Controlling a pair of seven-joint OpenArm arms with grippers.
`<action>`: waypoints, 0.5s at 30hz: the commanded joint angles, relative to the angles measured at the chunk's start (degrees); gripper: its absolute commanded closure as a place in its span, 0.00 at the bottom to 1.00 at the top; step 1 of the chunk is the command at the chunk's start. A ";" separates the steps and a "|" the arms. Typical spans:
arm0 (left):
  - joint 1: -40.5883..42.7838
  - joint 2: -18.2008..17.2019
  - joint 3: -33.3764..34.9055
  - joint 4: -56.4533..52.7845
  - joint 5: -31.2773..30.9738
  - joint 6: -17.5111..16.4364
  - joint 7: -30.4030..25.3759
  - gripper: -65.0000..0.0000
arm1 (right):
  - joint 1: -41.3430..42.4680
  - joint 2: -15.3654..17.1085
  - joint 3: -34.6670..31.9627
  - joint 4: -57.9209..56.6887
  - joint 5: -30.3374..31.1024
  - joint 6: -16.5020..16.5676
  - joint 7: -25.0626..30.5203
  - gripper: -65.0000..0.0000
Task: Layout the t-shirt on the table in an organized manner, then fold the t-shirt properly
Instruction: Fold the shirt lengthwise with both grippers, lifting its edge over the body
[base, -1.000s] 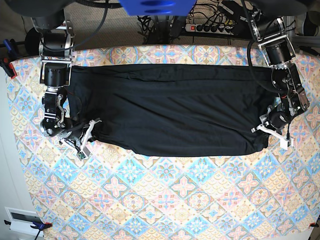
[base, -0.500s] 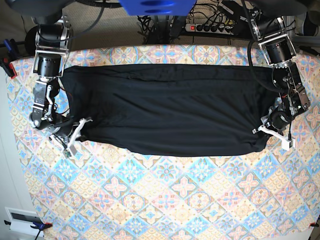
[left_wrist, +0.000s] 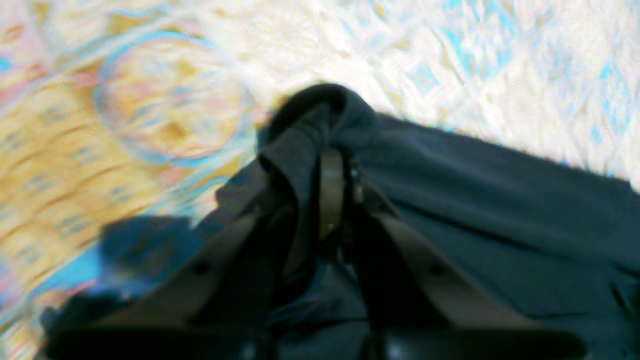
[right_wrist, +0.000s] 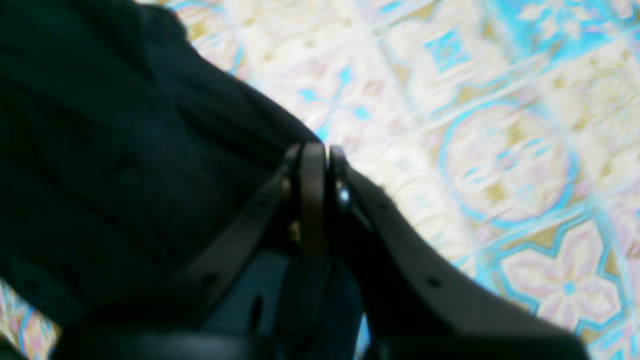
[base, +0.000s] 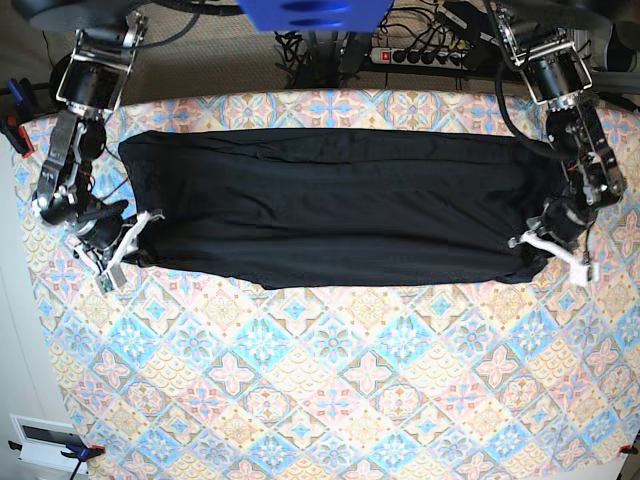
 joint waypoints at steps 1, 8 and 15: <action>-0.55 -1.33 -1.52 1.18 0.08 0.06 -1.35 0.99 | 0.39 1.21 1.40 2.56 1.41 0.08 0.80 1.00; 3.14 -1.68 -2.67 1.18 -0.09 -0.03 -1.35 0.99 | -5.59 1.21 4.21 10.04 1.41 0.08 -0.16 1.00; 4.73 -1.33 -2.67 1.18 0.00 -0.03 -1.35 0.99 | -10.78 1.21 4.65 15.05 1.49 0.08 -0.16 1.00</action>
